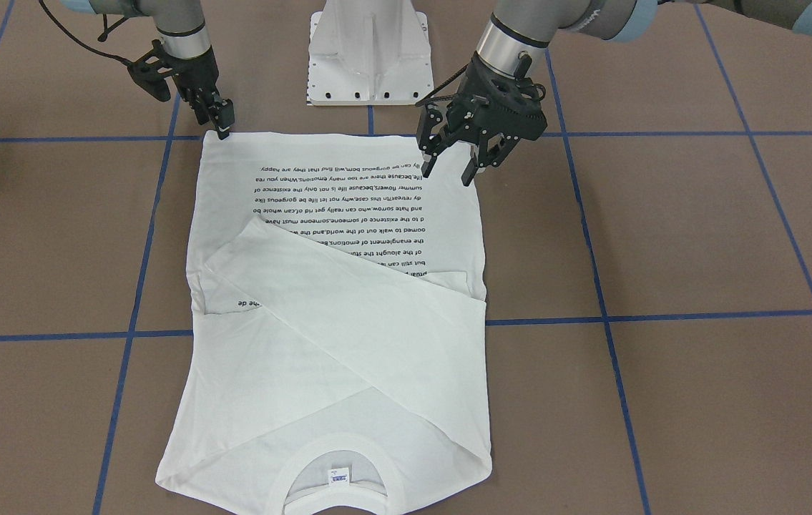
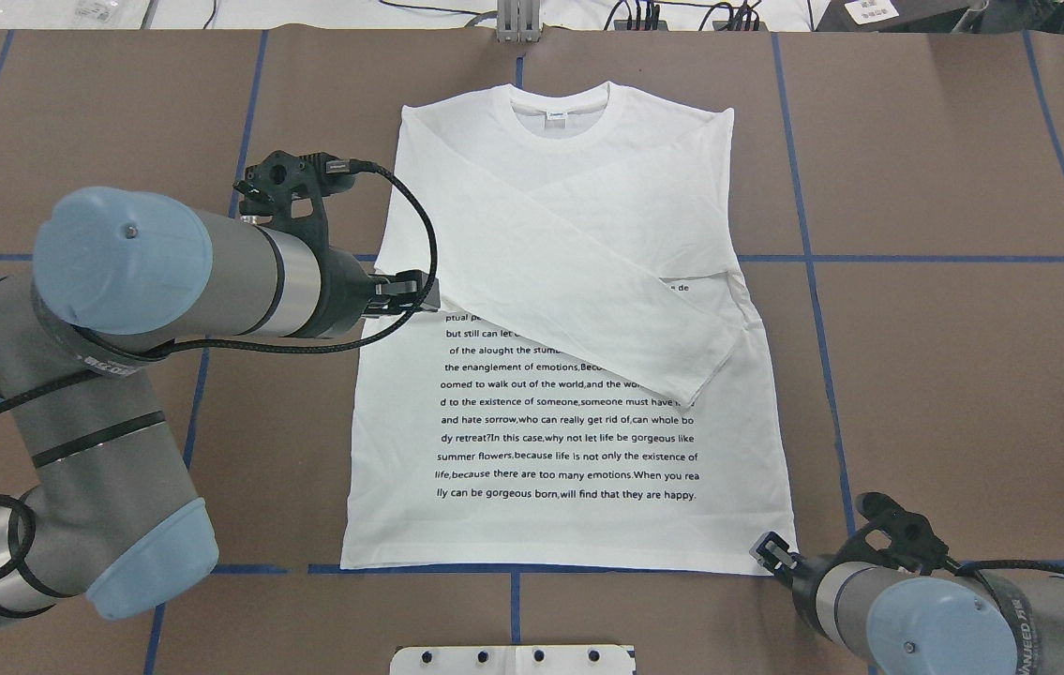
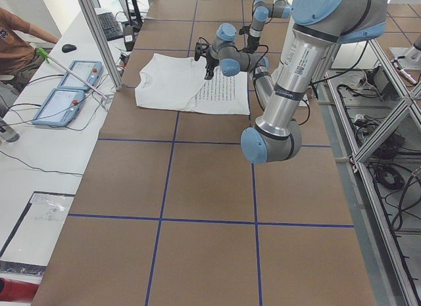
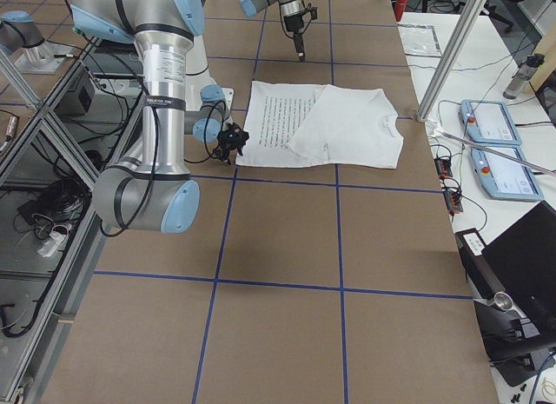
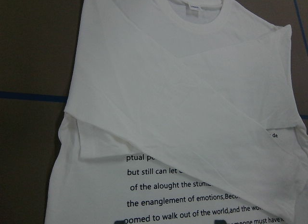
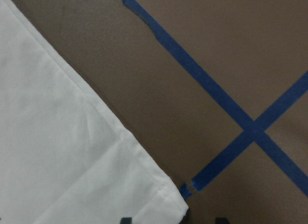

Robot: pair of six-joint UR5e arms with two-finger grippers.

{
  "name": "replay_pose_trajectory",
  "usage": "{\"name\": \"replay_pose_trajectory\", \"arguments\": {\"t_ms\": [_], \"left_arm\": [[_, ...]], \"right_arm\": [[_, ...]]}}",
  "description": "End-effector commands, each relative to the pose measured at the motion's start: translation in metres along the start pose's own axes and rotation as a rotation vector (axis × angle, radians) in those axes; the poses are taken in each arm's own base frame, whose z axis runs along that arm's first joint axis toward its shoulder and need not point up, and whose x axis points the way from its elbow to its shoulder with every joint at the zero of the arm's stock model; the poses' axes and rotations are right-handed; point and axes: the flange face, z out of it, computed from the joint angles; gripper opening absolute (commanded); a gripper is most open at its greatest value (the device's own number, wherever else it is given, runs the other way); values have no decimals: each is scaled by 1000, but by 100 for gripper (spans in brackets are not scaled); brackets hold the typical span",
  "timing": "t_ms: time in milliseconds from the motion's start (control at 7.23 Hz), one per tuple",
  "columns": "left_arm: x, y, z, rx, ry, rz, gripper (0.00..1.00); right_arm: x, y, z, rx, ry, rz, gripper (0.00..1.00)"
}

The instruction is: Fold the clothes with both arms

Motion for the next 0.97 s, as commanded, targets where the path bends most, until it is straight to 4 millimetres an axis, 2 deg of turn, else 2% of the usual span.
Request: {"name": "replay_pose_trajectory", "arguments": {"t_ms": [0,138,277,415,830], "left_arm": [[-2,1,2,-1,-6,-2,69],[-4,2,5,-4,-12,-3,69],[-4,2,5,-3,-12,-3,69],[-4,2,6,-6,-13,-2,69],[-7,5,7,-15,-19,-35,69]], "right_arm": [[0,-1,3,19,-9,-1,56],[-1,-1,3,19,-11,-1,47],[-1,-1,3,21,-11,0,29],[-1,-2,3,21,-11,-2,0],[-3,-2,-3,14,-20,2,0]]}}
